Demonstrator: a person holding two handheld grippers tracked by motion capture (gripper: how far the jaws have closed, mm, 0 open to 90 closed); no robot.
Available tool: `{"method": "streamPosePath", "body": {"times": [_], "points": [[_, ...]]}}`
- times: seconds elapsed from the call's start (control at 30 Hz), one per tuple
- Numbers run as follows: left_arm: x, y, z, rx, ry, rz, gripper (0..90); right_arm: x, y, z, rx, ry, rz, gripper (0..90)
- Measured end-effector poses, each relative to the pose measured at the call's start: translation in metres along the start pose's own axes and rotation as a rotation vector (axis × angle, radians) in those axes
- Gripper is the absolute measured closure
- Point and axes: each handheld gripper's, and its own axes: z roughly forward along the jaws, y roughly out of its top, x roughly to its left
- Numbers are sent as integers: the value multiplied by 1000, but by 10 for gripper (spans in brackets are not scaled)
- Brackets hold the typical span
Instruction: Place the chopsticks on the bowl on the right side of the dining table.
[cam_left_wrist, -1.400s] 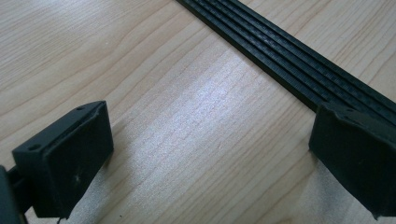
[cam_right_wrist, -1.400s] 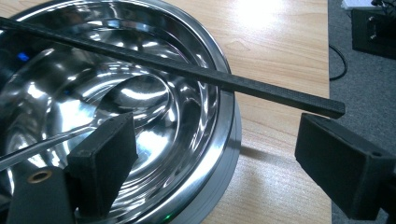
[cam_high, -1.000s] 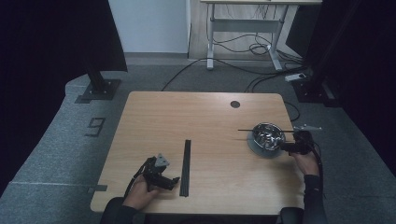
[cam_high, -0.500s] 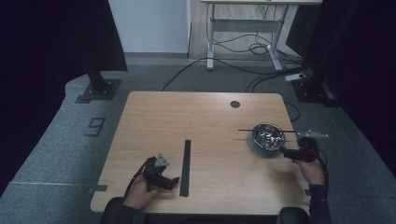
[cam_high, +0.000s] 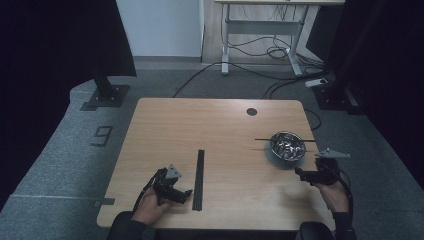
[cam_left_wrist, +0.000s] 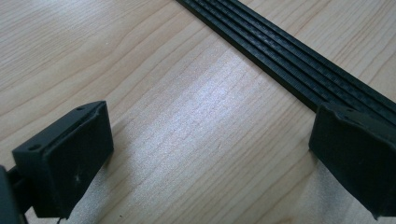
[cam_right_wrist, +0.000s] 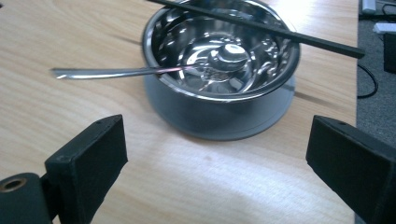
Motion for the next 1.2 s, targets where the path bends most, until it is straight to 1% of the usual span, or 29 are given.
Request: {"method": "streamPosePath", "body": {"times": [0.03, 0.07, 0.1, 0.2, 0.23, 0.33, 0.37, 0.43, 0.47, 0.5, 0.7, 0.73, 0.77, 0.8, 0.83, 0.87, 0.9, 1.03, 1.07, 1.2], "points": [[0, 0, 0, 0, 0, 0, 0, 0, 0, 0, 0, 0, 0, 47], [0, 0, 0, 0, 0, 0, 0, 5, -1, -3, 3, 6, -10, 48], [0, 0, 0, 0, 0, 0, 0, 5, -1, -3, 3, 6, -10, 48], [0, 0, 0, 0, 0, 0, 0, 13, -4, -5, 13, 34, -23, 43], [0, 0, 0, 0, 0, 0, 0, 13, -4, -5, 13, 34, -23, 43], [0, 0, 0, 0, 2, -1, 0, 22, -6, -7, 10, 55, -35, 5], [0, 0, 0, 0, 2, -1, 0, 22, -6, -7, 10, 55, -35, 5], [0, 0, 0, 0, 2, -2, 0, 29, -7, -6, 15, 75, -41, 0], [0, 0, 0, 0, 3, -3, 0, 35, -7, -6, 18, 96, -50, 0], [0, 0, 0, 0, 3, -3, 0, 35, -7, -6, 18, 96, -50, 0], [-1, 0, 0, 0, 5, -5, 0, 57, -4, 1, 30, 161, -82, 0], [-1, 0, 0, 0, 5, -5, 0, 63, -2, 5, 37, 182, -94, 0], [-1, 0, 0, 0, 5, -5, 0, 63, -2, 5, 37, 182, -94, 0], [-1, 0, 0, 0, 5, -5, 0, 70, 0, 9, 43, 194, -113, 0], [-1, 0, 0, 0, 5, -5, 0, 70, 0, 9, 43, 194, -113, 0], [-1, 0, 0, 0, 5, -5, 0, 76, 2, 12, 44, 207, -128, 0], [-1, 0, 0, 0, 5, -4, 0, 76, 2, 12, 44, 207, -128, 0], [-1, 0, 0, 0, 5, -5, 0, 88, 7, 18, 52, 240, -150, 0], [-1, 0, 0, 0, 5, -5, 0, 93, 9, 21, 65, 240, -164, 0], [-1, 0, 0, 0, 5, -5, 0, 98, 11, 25, 72, 249, -171, 0]]}}
